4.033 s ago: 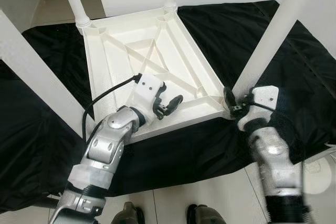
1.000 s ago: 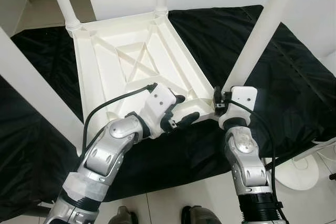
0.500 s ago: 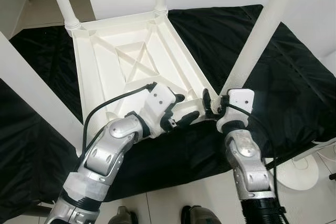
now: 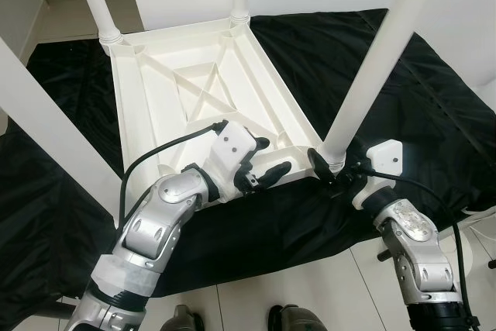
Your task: Building children table
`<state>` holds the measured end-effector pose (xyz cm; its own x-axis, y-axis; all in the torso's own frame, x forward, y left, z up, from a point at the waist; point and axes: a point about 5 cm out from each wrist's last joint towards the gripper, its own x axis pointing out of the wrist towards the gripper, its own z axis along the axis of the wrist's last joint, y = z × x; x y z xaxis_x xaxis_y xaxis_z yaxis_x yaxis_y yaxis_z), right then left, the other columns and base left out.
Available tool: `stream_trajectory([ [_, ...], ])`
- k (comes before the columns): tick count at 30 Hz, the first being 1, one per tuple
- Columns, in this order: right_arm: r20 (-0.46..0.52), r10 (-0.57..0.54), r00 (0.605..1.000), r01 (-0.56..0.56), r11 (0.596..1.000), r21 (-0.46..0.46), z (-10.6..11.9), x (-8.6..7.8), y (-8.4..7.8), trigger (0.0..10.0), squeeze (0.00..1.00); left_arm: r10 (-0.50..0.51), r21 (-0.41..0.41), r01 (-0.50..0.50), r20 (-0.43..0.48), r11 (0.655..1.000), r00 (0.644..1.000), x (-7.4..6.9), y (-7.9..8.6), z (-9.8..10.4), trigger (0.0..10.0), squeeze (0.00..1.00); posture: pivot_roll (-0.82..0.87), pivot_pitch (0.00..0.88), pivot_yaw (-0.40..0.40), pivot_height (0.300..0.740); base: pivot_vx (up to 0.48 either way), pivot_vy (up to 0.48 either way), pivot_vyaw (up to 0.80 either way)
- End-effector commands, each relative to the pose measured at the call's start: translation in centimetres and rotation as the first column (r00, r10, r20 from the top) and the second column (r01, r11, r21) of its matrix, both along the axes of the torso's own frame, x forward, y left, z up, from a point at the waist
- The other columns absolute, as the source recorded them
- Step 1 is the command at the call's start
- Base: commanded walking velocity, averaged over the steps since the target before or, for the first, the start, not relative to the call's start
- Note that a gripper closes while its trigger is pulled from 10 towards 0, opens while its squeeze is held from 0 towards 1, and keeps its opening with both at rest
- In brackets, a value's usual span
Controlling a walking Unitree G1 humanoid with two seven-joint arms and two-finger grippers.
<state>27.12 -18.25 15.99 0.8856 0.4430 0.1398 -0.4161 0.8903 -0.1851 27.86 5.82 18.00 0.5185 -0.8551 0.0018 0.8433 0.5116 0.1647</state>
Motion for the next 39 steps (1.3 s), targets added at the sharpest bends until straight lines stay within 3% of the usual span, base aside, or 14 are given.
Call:
stream_trajectory([
  [1, 0.006, 0.045, 0.999, -0.045, 0.999, -0.022, 0.1, 0.2, -0.2, 10.0, 0.00, 0.023, 0.002, -0.023, -0.005, 1.000, 1.000, 0.2, 0.0, 0.0, 10.0, 0.00, -0.11, 0.080, 0.028, 0.740, 0.000, 0.000, 0.00],
  [7, -0.014, 0.135, 0.991, -0.136, 0.986, -0.100, 0.3, 1.3, -1.0, 10.0, 0.00, 0.018, 0.001, -0.018, -0.005, 1.000, 1.000, 0.0, -0.2, 0.0, 10.0, 0.00, -0.12, 0.081, 0.030, 0.740, 0.000, 0.000, 0.00],
  [13, -0.039, 0.213, 0.976, -0.217, 0.958, -0.188, 0.4, 3.4, -1.1, 10.0, 0.00, 0.010, -0.004, -0.010, -0.005, 1.000, 1.000, 0.0, -0.4, 0.0, 10.0, 0.00, -0.12, 0.075, 0.026, 0.740, 0.000, 0.000, 0.00],
  [14, -0.053, 0.237, 0.970, -0.243, 0.948, -0.205, 0.3, 3.7, -1.1, 2.2, 0.00, 0.010, -0.006, -0.010, -0.003, 1.000, 1.000, 0.1, -0.5, 0.1, 10.0, 0.00, -0.11, 0.073, 0.022, 0.740, 0.000, 0.000, 0.00],
  [16, -0.062, 0.252, 0.966, -0.259, 0.941, -0.216, 0.3, 3.8, -1.1, 2.2, 0.00, 0.010, -0.007, -0.010, -0.002, 1.000, 1.000, 0.1, -0.5, 0.1, 10.0, 0.00, -0.11, 0.073, 0.022, 0.740, 0.000, 0.000, 0.00],
  [17, -0.086, 0.272, 0.958, -0.285, 0.932, -0.222, 0.1, 4.0, -1.1, 0.0, 0.00, 0.013, -0.008, -0.013, 0.000, 1.000, 1.000, 0.1, -0.6, 0.1, 10.0, 0.00, -0.11, 0.075, 0.017, 0.740, 0.000, 0.000, 0.00],
  [20, -0.135, 0.316, 0.939, -0.339, 0.915, -0.220, -0.4, 4.0, -1.4, 0.0, 0.00, 0.025, -0.013, -0.025, 0.005, 1.000, 1.000, 0.2, -0.6, 0.3, 10.0, 0.00, -0.10, 0.074, 0.001, 0.740, 0.000, 0.000, 0.00],
  [28, -0.123, 0.322, 0.939, -0.340, 0.923, -0.179, -0.7, 3.7, -1.3, 0.0, 0.00, 0.051, -0.021, -0.051, 0.003, 0.998, 0.999, 0.2, -0.3, 0.2, 10.0, 0.00, -0.09, 0.078, -0.011, 0.740, 0.000, 0.000, 0.00],
  [29, -0.096, 0.295, 0.951, -0.306, 0.943, -0.134, -0.5, 3.6, -1.1, 3.8, 0.00, 0.056, -0.023, -0.056, 0.002, 0.998, 0.998, 0.3, -0.2, 0.2, 10.0, 0.00, -0.09, 0.081, -0.014, 0.740, 0.000, 0.000, 0.00],
  [30, -0.065, 0.264, 0.962, -0.269, 0.958, -0.101, -0.3, 3.5, -1.0, 9.8, 0.00, 0.060, -0.023, -0.060, 0.003, 0.998, 0.998, 0.3, -0.1, 0.2, 10.0, 0.00, -0.09, 0.081, -0.014, 0.740, 0.000, 0.000, 0.00],
  [34, -0.001, 0.194, 0.981, -0.194, 0.981, -0.025, 0.3, 3.2, -0.6, 10.0, 0.00, 0.069, -0.022, -0.069, 0.004, 0.997, 0.998, 0.4, 0.0, 0.2, 10.0, 0.00, -0.09, 0.081, -0.014, 0.740, 0.000, 0.000, 0.00],
  [35, 0.040, 0.118, 0.992, -0.119, 0.992, 0.028, 0.7, 2.8, -0.2, 10.0, 0.00, 0.074, -0.020, -0.074, 0.004, 0.997, 0.997, 0.5, 0.2, 0.2, 10.0, 0.00, -0.10, 0.086, -0.012, 0.740, 0.000, 0.000, 0.00],
  [37, 0.040, 0.118, 0.992, -0.119, 0.992, 0.028, 0.7, 2.8, -0.2, 10.0, 0.00, 0.074, -0.020, -0.074, 0.004, 0.997, 0.997, 0.5, 0.2, 0.2, 10.0, 0.00, -0.10, 0.086, -0.012, 0.740, 0.000, 0.000, 0.00],
  [39, 0.062, 0.032, 0.998, -0.036, 0.998, 0.060, 0.9, 2.2, 0.6, 10.0, 0.00, 0.078, -0.017, -0.078, 0.004, 0.997, 0.997, 0.6, 0.3, 0.2, 10.0, 0.00, -0.10, 0.089, 0.000, 0.740, 0.000, 0.000, 0.00],
])
